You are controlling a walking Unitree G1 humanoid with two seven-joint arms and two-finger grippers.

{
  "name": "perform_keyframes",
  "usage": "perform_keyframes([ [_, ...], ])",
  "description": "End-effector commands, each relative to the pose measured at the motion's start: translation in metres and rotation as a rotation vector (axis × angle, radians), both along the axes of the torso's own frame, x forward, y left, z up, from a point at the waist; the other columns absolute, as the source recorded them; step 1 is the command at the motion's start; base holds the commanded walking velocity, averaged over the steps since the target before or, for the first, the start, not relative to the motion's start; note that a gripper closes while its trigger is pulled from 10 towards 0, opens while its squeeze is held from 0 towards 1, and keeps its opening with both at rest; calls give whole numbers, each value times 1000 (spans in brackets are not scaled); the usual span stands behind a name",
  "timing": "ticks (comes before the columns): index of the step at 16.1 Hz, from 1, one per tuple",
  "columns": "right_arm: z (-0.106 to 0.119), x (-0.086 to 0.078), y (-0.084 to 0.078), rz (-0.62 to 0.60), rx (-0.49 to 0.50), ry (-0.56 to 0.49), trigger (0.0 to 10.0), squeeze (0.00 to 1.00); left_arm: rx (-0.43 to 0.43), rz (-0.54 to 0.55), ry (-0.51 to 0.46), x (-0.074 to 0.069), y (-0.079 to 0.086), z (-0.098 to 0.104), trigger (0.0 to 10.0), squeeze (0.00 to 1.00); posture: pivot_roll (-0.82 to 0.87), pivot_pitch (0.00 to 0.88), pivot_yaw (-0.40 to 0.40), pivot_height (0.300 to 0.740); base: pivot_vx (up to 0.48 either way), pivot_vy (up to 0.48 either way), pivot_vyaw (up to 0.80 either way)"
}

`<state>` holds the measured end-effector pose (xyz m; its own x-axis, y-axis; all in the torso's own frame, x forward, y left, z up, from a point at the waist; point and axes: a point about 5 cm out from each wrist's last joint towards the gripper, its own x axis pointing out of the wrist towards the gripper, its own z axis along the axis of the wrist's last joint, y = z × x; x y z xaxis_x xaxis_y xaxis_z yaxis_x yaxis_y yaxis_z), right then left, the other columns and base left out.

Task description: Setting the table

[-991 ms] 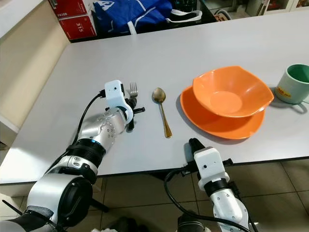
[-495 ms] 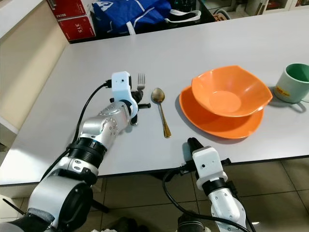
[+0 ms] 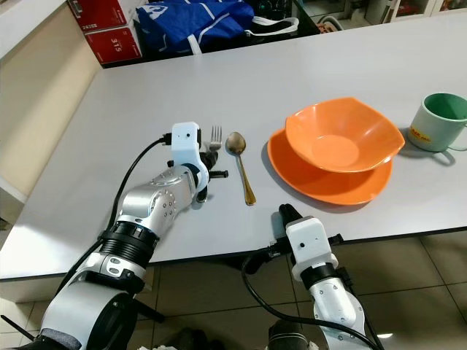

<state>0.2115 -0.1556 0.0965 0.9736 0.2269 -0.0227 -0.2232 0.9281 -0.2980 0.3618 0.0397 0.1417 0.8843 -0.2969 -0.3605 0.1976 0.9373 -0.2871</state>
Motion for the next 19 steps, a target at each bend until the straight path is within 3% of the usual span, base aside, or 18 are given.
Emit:
perform_keyframes([
  [1,-1,1,10,32,11,1,10000,0,-98,-80,53,-18,-45,-5,0,0,-335,73,205,702,0,0,0],
  [13,-2,-11,4,10,-2,30,10000,0,-88,-73,94,-19,-47,-14,0,0,-367,119,204,702,0,0,0],
  [14,-2,-11,4,10,-3,31,10000,0,-81,-80,99,-19,-48,-14,10000,0,-367,118,204,702,0,0,0],
  [18,-2,-11,3,10,-4,34,10000,0,-74,-82,97,-19,-50,-14,10000,0,-368,119,203,702,0,0,0],
  [19,-2,-11,3,11,-5,34,10000,0,-79,-80,102,-19,-51,-14,10000,1000,-369,118,201,702,0,0,0],
])
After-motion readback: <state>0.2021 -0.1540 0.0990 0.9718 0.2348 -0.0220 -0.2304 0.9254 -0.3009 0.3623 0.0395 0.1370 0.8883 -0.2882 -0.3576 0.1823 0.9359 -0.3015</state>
